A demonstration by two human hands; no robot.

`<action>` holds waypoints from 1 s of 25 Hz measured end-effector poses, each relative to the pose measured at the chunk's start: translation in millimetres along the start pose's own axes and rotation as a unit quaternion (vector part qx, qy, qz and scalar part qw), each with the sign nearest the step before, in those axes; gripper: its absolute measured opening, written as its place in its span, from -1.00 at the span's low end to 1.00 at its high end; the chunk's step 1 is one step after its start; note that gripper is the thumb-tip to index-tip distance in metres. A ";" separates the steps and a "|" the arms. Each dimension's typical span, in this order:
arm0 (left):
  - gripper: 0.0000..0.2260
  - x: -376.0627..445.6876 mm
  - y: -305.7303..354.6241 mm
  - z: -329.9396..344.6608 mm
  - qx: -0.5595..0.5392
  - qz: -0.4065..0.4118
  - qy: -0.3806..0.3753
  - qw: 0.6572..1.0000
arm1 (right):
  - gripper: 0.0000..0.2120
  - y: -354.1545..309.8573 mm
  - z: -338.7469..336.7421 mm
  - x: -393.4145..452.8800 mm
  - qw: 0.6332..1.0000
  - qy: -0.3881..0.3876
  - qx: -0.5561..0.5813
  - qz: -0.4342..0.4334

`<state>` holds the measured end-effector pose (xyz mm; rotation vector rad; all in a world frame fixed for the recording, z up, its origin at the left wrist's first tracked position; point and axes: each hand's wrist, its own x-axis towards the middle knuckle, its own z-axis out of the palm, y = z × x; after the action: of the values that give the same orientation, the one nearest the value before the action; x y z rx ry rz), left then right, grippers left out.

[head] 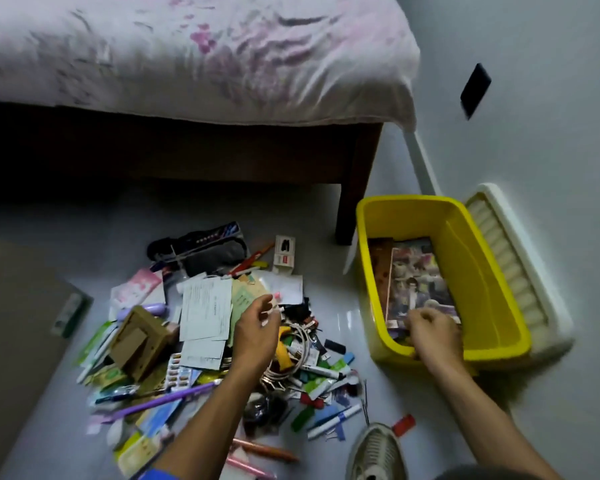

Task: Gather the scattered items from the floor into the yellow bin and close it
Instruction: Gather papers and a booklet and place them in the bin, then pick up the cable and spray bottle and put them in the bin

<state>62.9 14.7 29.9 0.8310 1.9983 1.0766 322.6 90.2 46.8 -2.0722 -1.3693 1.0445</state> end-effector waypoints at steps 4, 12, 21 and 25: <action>-0.67 6.5 -30.7 -40.1 0.013 -0.043 0.027 0.999 | -0.92 -21.4 48.9 -30.6 0.981 0.024 -0.036 -0.190; -0.76 6.0 -119.4 -51.5 0.121 -0.128 -0.040 0.984 | -0.76 -14.6 186.5 -37.1 0.908 -0.220 -0.265 -0.240; -0.45 24.1 -148.5 23.3 0.275 -0.190 -0.023 0.942 | -0.75 10.6 232.6 -31.0 0.929 -0.205 -0.267 -0.155; -0.67 30.0 -144.3 31.8 0.240 -0.212 0.023 0.947 | -0.78 6.9 202.4 -32.7 0.978 -0.205 0.019 -0.045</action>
<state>43.4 -12.7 -117.0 0.5648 2.3779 0.3683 160.1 49.1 -71.4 -1.8115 -1.6025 1.5045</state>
